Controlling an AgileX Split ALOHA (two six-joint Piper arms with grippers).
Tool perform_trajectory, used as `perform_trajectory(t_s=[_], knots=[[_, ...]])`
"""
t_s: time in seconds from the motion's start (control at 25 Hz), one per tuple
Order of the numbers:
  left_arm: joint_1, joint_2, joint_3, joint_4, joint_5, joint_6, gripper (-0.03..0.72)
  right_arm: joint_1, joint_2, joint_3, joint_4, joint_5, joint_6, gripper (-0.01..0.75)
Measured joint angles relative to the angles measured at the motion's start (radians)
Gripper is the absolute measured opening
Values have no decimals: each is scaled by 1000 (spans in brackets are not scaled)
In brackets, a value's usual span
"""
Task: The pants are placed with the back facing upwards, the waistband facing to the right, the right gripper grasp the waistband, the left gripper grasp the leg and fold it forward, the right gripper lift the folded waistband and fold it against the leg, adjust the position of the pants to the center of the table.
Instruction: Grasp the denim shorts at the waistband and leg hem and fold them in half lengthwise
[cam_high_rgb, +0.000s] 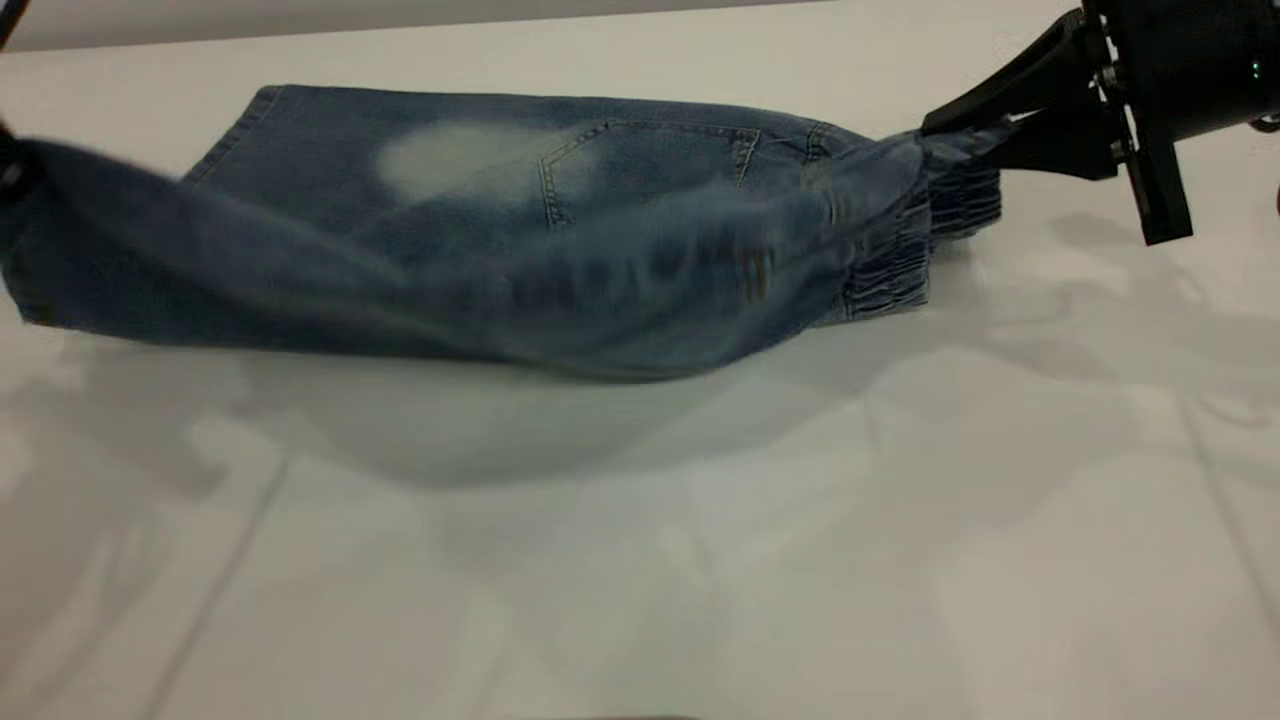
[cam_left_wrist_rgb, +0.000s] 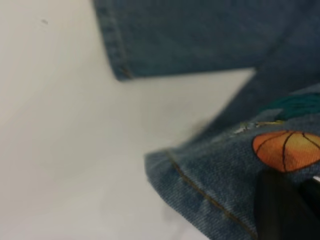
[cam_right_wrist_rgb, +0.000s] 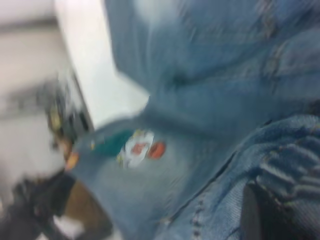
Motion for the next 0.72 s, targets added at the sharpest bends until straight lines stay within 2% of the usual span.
perform_trajectory(t_s=[0.16, 0.36, 0.72], knots=[[1, 143, -118, -1, -10, -2, 20, 0, 0, 0, 124, -91, 34, 58], [1, 315, -272, -15, -29, -46, 22, 0, 10, -32, 153, -194, 92, 58], [-9, 434, -462, -42, -16, -76, 24, 0, 94, -163, 155, -189, 205, 58]])
